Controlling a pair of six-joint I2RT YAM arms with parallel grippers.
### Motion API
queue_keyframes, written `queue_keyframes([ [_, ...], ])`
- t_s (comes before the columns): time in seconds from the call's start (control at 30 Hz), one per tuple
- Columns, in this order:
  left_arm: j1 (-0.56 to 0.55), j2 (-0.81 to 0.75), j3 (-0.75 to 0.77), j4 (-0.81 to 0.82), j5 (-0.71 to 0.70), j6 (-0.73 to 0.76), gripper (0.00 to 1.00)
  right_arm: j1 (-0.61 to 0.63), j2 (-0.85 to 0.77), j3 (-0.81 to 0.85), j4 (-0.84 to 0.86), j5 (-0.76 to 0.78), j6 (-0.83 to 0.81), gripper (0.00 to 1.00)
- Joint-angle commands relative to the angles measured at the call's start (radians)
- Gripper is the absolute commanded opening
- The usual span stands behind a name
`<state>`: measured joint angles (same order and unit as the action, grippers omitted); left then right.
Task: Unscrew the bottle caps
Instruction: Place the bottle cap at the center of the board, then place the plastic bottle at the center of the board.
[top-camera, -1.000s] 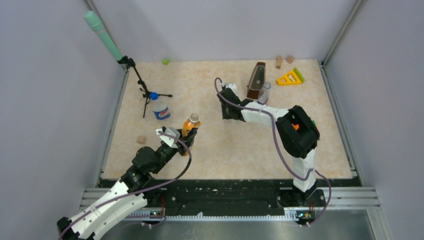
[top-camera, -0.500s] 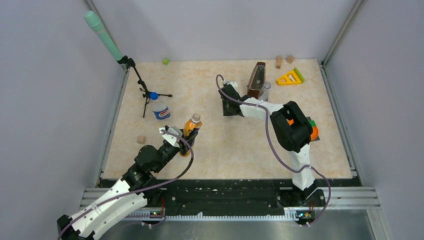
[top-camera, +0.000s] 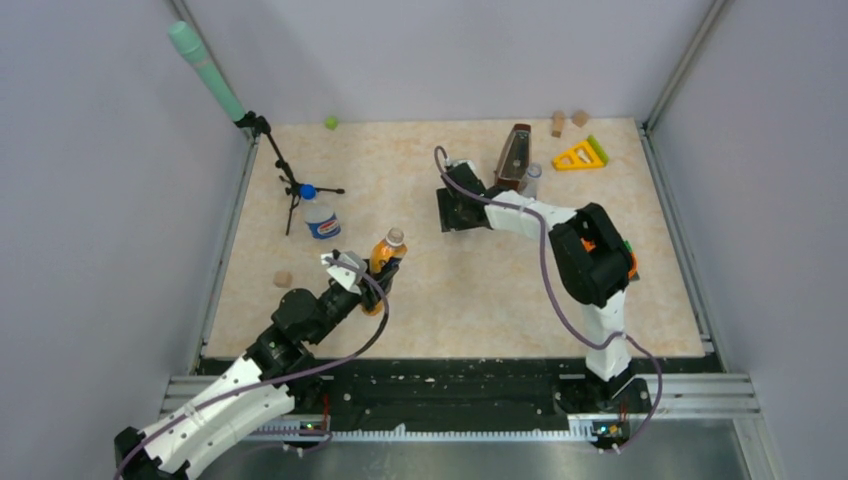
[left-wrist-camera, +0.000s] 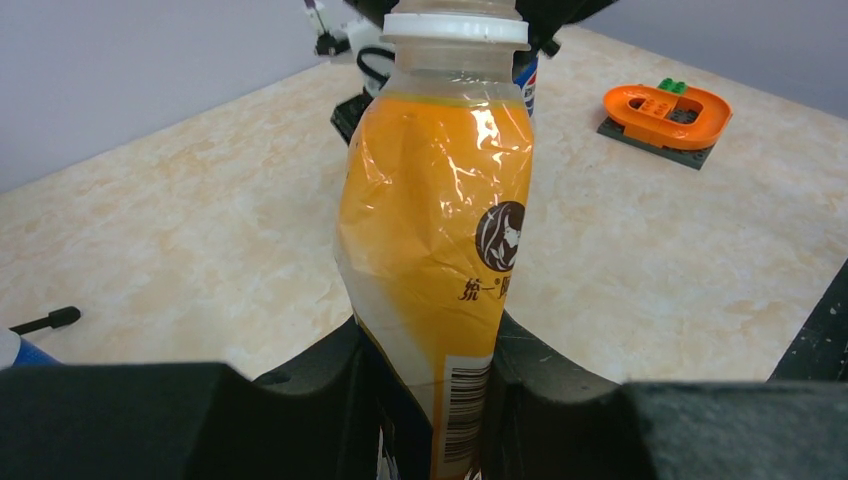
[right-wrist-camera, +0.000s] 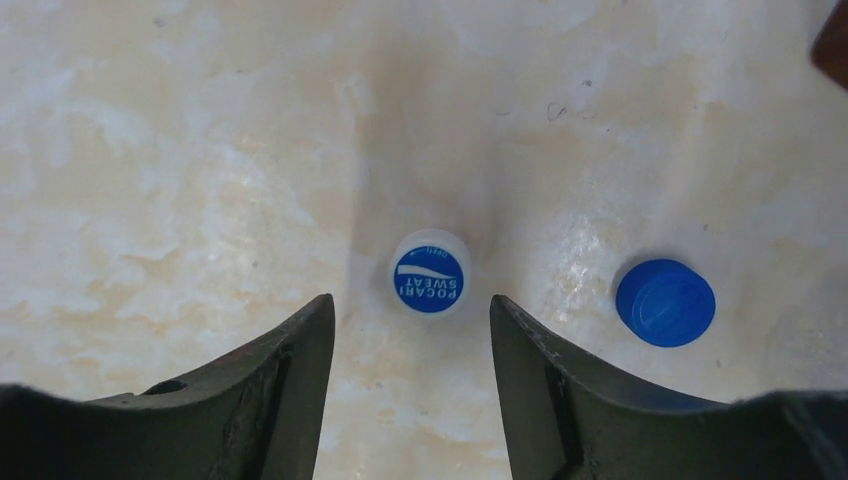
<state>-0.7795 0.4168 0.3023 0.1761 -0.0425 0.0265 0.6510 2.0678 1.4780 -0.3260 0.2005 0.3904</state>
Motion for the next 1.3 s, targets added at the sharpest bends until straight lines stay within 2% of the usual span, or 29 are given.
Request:
queue_keyframes([
  [0.0,0.005,0.022,0.012,0.034,-0.003,-0.022,0.0,-0.001,-0.221,0.019,-0.014,-0.079,-0.056,0.57],
  [0.13,0.005,0.025,-0.01,0.066,0.015,-0.022,0.0,0.019,-0.458,-0.177,0.113,-0.252,-0.048,0.57],
  [0.23,0.005,0.023,-0.028,0.099,0.036,-0.023,0.0,0.048,-0.696,-0.399,0.267,-0.253,0.07,0.56],
  [0.37,0.006,0.049,-0.024,0.122,0.103,-0.012,0.0,0.105,-0.964,-0.787,0.663,-0.35,0.23,0.56],
  [0.43,0.005,0.081,-0.009,0.111,0.135,0.002,0.0,0.121,-1.039,-0.874,0.795,-0.399,0.29,0.56],
  [0.53,0.005,0.132,0.014,0.099,0.193,0.006,0.0,0.137,-1.073,-0.849,0.746,-0.465,0.272,0.56],
  [0.63,0.005,0.174,0.019,0.142,0.244,0.0,0.0,0.153,-1.096,-0.825,0.684,-0.464,0.261,0.57],
  [0.73,0.006,0.221,0.051,0.136,0.244,-0.007,0.0,0.153,-1.159,-0.893,0.834,-0.511,0.292,0.6],
  [0.8,0.006,0.241,0.067,0.126,0.267,-0.005,0.0,0.153,-1.181,-0.9,0.814,-0.493,0.298,0.62],
  [0.93,0.005,0.275,0.075,0.145,0.326,-0.001,0.0,0.153,-1.153,-0.85,0.703,-0.497,0.259,0.62],
  [1.27,0.005,0.35,0.104,0.154,0.416,-0.001,0.0,0.154,-1.082,-0.831,0.742,-0.569,0.26,0.61],
])
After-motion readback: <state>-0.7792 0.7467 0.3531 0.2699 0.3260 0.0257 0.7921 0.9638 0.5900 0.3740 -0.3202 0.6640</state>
